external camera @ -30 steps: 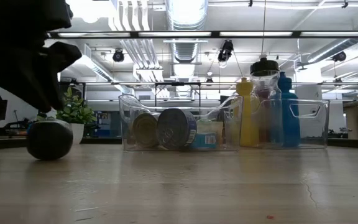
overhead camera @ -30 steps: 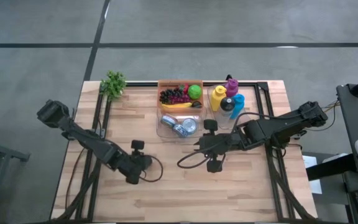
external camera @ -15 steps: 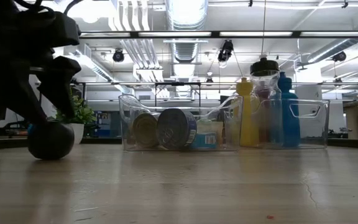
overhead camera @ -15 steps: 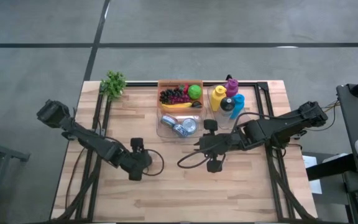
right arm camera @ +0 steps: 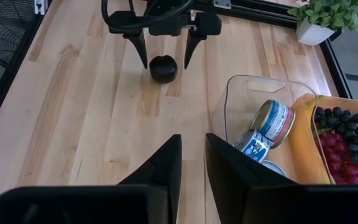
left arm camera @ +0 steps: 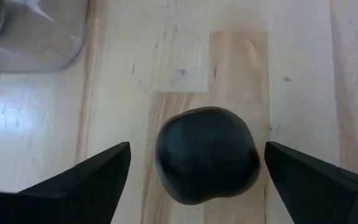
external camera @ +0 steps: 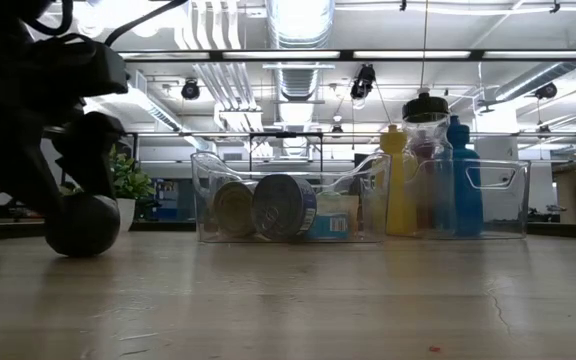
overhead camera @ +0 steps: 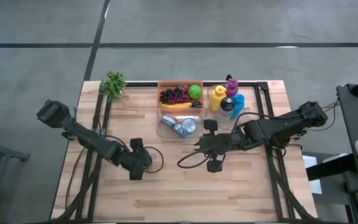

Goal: Pick & Place Food Item
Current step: Put the plum into the orange bin

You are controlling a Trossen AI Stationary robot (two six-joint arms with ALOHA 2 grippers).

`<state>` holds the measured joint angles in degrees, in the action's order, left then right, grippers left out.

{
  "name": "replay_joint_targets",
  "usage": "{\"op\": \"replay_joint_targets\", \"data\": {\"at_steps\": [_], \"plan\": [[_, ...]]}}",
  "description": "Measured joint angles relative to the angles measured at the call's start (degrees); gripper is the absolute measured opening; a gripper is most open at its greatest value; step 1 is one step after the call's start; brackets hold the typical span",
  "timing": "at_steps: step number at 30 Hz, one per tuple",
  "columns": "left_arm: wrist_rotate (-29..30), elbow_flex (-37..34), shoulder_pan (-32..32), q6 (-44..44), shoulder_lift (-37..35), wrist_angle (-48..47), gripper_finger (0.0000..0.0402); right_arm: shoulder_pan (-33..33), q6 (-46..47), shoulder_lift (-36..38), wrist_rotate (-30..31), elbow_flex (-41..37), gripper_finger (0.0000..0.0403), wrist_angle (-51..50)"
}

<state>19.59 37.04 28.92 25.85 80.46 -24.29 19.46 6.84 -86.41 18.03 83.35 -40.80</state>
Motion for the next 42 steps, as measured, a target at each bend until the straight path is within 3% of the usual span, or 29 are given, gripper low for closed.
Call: {"op": "replay_joint_targets", "data": {"at_steps": [17,27,33,36,42], "plan": [[-1.2,-2.6,-1.0,-0.2,0.0,4.2,0.0306,0.0,0.0,0.0,0.0,0.0,0.0093,0.0],[-1.2,-2.6,-1.6,-2.4,0.0,4.8,0.0219,0.0,0.0,0.0,0.0,0.0,0.0075,0.0],[-1.2,-1.5,-2.3,-4.1,0.0,4.5,0.0206,0.0,0.0,0.0,0.0,0.0,0.0068,0.0],[-0.9,0.7,-2.3,-5.1,-0.1,2.3,0.0207,0.0,0.0,0.0,0.0,0.0,0.0072,0.0],[5.9,8.8,-3.0,-5.5,-0.1,-10.7,0.0203,0.0,0.0,0.0,0.0,0.0,0.0083,0.0]]}}
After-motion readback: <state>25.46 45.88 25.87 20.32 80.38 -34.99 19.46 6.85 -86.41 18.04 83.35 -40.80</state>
